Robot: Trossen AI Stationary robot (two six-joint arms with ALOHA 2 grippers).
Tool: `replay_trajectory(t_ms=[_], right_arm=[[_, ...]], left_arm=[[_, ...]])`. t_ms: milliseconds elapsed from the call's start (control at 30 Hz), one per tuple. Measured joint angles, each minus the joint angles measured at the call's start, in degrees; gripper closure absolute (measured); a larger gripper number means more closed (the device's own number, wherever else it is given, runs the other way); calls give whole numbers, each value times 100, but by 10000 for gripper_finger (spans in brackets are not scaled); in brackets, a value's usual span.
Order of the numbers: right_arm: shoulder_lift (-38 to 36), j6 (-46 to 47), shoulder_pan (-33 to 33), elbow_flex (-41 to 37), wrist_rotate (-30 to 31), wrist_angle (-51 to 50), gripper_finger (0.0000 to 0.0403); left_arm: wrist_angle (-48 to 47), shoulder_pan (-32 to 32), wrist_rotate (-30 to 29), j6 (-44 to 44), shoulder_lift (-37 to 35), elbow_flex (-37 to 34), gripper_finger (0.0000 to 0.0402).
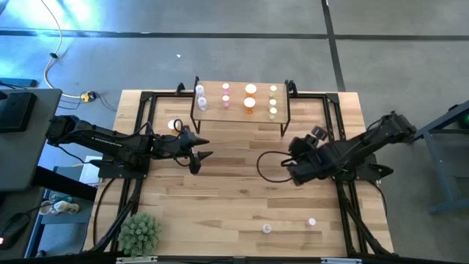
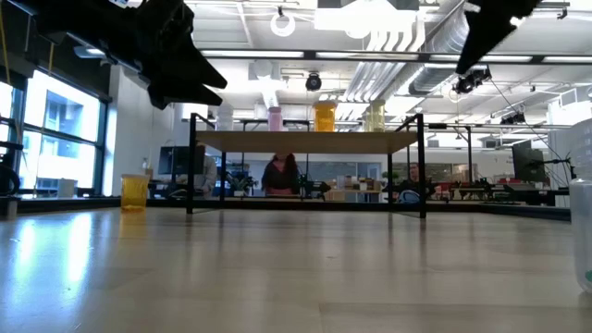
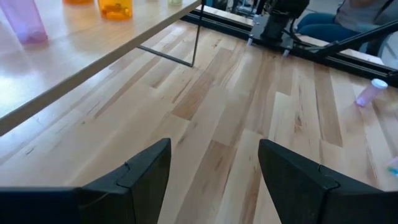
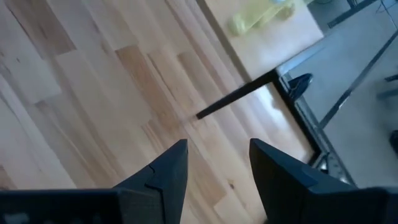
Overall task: Pick and place medicine bottles onto shelf by color
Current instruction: Put the orange pill bottle on the shelf aligned with the other orange pill bottle
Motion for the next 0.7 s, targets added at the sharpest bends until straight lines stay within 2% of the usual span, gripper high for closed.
replay_trajectory(t_ms=[233, 500, 567, 700], right_arm=[[-485, 503, 293, -1067, 92, 762, 240], [-863, 970, 459, -1680, 220, 971, 240], [-937, 990, 485, -1777, 393, 980, 240], [-1091, 1088, 492, -1924, 1109, 1146, 240]], left_arm=[[-31, 0, 24, -50, -2, 0, 159], [-251, 2, 3, 51, -1, 0, 102], [-291, 2, 2, 20, 0, 0, 89], [-292, 0, -246, -187, 0, 0, 76]])
